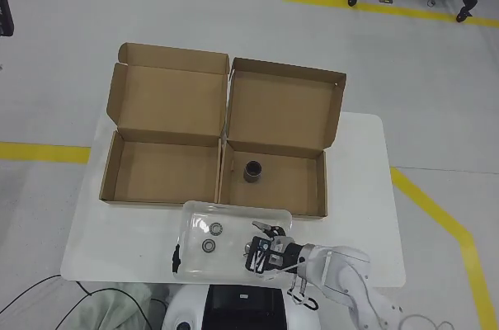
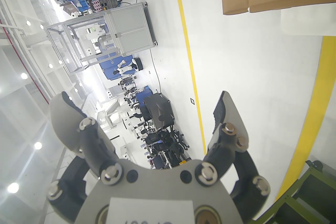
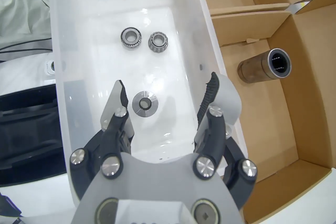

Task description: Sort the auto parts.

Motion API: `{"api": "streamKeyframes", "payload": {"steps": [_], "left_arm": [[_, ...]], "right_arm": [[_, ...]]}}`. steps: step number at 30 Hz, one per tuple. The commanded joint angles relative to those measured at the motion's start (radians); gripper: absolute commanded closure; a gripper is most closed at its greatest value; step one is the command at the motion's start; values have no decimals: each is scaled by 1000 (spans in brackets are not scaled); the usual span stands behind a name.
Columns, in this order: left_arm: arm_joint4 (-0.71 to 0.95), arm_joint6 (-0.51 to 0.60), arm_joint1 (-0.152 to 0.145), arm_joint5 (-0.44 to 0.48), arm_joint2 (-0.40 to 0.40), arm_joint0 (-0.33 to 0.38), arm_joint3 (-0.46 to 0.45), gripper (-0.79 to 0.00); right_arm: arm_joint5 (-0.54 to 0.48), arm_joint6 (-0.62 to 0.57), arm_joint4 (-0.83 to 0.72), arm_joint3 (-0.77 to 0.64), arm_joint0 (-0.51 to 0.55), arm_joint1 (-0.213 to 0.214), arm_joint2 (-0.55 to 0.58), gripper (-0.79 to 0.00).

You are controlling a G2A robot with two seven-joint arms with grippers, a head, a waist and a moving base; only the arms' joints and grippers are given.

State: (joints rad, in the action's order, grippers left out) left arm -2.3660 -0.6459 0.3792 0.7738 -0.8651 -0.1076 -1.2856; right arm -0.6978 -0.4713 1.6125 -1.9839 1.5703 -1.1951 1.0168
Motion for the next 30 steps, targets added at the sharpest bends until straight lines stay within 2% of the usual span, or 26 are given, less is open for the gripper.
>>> {"api": "streamKeyframes", "payload": {"steps": [1,6,12,14,20,26,30], "left_arm": [[0,0,0,0,0,0,0,-785],[0,0,0,0,0,0,0,-785],[0,0,0,0,0,0,0,-785],[0,0,0,0,0,0,0,-785],[0,0,0,0,0,0,0,-785],[0,0,0,0,0,0,0,-785],[0,0,0,0,0,0,0,-785]], "right_arm": [[0,-52,14,12,-15,-2,-27,-483],[19,-153,23,37,-53,-12,-85,-489],[37,-211,-1,77,-90,-19,-115,-557],[33,-225,-10,90,-100,-21,-126,-514],[35,-271,-24,121,-127,-26,-158,-502],[37,-309,-44,150,-155,-31,-179,-434],[33,-316,-62,166,-174,-34,-191,-286]]}}
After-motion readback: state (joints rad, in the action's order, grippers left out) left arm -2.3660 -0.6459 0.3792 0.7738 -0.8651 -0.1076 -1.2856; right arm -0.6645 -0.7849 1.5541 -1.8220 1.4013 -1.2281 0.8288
